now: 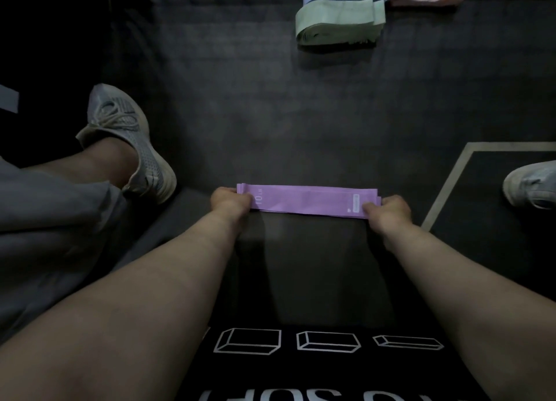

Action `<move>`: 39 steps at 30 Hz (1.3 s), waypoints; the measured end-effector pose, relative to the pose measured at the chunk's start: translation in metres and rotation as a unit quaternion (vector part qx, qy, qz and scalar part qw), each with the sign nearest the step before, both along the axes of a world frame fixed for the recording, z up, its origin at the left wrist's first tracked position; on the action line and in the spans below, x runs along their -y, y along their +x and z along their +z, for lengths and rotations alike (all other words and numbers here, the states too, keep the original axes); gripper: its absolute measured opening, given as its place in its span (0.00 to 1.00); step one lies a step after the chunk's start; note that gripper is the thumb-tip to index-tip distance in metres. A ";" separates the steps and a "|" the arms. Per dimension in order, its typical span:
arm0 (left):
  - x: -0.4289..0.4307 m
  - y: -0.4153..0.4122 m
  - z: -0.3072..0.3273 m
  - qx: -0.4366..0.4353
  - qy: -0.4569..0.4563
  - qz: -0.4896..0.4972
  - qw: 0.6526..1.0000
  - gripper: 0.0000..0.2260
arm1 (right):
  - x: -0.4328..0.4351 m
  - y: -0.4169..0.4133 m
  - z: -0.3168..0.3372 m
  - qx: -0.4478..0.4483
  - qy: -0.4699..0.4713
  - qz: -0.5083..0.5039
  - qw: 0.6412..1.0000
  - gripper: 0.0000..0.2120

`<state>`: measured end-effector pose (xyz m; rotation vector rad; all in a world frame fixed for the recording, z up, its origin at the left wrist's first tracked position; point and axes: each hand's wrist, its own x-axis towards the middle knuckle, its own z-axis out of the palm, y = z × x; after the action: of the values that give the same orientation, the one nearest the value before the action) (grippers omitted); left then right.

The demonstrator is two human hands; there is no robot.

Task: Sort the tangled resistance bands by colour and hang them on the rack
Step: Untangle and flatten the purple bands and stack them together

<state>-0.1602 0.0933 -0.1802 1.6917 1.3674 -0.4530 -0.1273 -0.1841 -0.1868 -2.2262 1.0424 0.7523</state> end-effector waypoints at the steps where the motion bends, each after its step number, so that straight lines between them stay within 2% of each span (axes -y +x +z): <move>1: 0.000 0.000 0.000 0.000 0.002 0.000 1.000 0.08 | 0.000 0.000 0.004 0.010 0.003 0.005 1.000 0.16; 5: -0.001 -0.001 0.002 -0.002 0.008 0.005 1.000 0.08 | 0.002 -0.002 0.014 0.049 0.038 0.016 0.998 0.05; 8: -0.004 -0.002 0.007 -0.001 -0.001 0.007 1.000 0.08 | 0.002 -0.002 0.019 0.045 0.102 -0.037 0.993 0.07; 10: -0.007 -0.002 0.011 0.003 -0.018 0.010 1.000 0.08 | 0.003 0.001 0.024 0.044 0.138 -0.053 0.988 0.03; 13: -0.008 0.000 0.027 0.019 -0.034 -0.002 0.999 0.06 | -0.002 0.011 0.039 0.054 0.154 -0.057 0.985 0.05; 18: 0.001 0.014 0.068 0.080 -0.035 -0.031 0.996 0.04 | -0.016 0.023 0.068 0.073 0.173 -0.035 0.982 0.04; 21: 0.011 0.024 0.098 0.128 -0.042 -0.052 0.989 0.04 | -0.030 0.027 0.094 0.133 0.173 -0.029 0.975 0.15; 24: 0.023 0.032 0.134 0.163 -0.060 -0.060 0.983 0.04 | -0.043 0.029 0.129 0.192 0.154 0.051 0.968 0.20; 29: 0.046 0.036 0.193 0.205 -0.120 -0.090 0.967 0.08 | -0.063 0.023 0.180 0.247 0.201 0.141 0.937 0.17; 34: 0.063 0.026 0.238 0.234 -0.138 -0.120 0.955 0.09 | -0.076 0.009 0.222 0.291 0.245 0.156 0.911 0.11; 39: 0.066 0.004 0.266 0.253 -0.204 -0.080 0.943 0.05 | -0.075 -0.007 0.256 0.305 0.298 0.132 0.895 0.11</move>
<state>-0.1557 0.0276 0.0855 1.4420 0.7092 -0.3310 -0.1339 -0.1093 0.0693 -1.8602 0.1616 0.3536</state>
